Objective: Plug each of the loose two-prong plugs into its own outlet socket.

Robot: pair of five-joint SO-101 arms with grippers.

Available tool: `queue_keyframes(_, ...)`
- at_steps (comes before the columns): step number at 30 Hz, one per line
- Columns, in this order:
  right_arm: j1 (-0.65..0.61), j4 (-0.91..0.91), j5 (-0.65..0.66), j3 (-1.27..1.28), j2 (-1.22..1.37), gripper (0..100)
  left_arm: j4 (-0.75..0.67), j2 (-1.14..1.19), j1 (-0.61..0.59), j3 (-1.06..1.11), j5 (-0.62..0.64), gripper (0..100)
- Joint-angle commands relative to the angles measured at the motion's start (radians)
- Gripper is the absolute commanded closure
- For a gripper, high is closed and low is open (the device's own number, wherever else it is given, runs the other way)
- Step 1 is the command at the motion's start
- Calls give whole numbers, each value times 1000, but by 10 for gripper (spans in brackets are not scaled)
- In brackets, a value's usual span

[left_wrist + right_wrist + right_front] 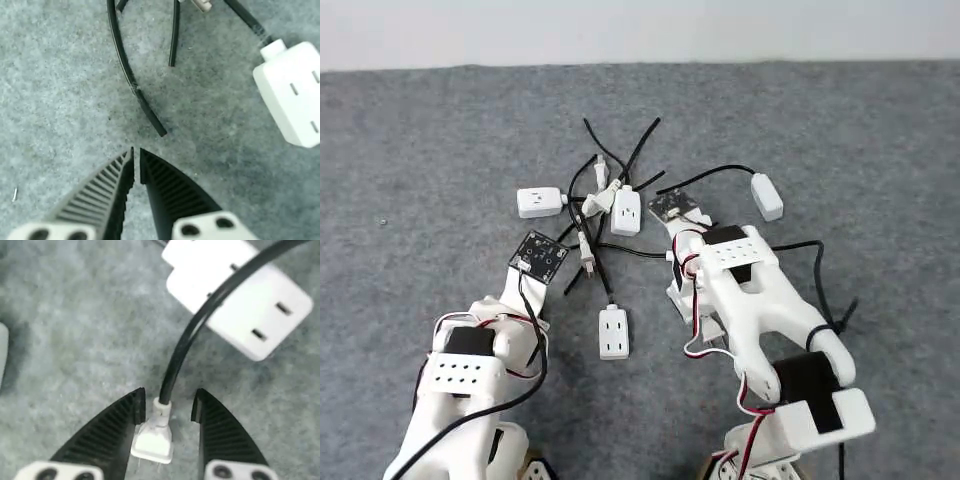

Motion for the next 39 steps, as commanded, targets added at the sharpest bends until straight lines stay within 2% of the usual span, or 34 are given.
queue_keyframes(1,-7,-21,-14,-12,-7,838,-18,-21,-3,-10,5,985)
queue_keyframes(5,-7,-13,-12,-8,-4,842,-18,-21,-3,-10,5,985)
queue_keyframes(9,-5,4,-9,-6,-7,894,-18,-21,-3,-10,5,985)
queue_keyframes(18,-5,16,9,17,-22,850,-17,-21,-3,-10,3,985)
queue_keyframes(21,-5,-12,11,38,-38,888,-17,-21,-3,-10,3,985)
queue_keyframes(24,18,-27,6,48,-48,998,-15,-21,-3,-10,3,985)
queue_keyframes(30,88,-18,5,40,-90,991,-14,-21,-3,-13,9,985)
queue_keyframes(32,84,10,5,41,-143,991,-14,-15,-3,-18,14,986)
queue_keyframes(35,54,73,3,35,-251,991,-14,-11,-3,-33,87,986)
queue_keyframes(39,-41,194,-25,-8,-386,991,-12,55,-3,-64,107,986)
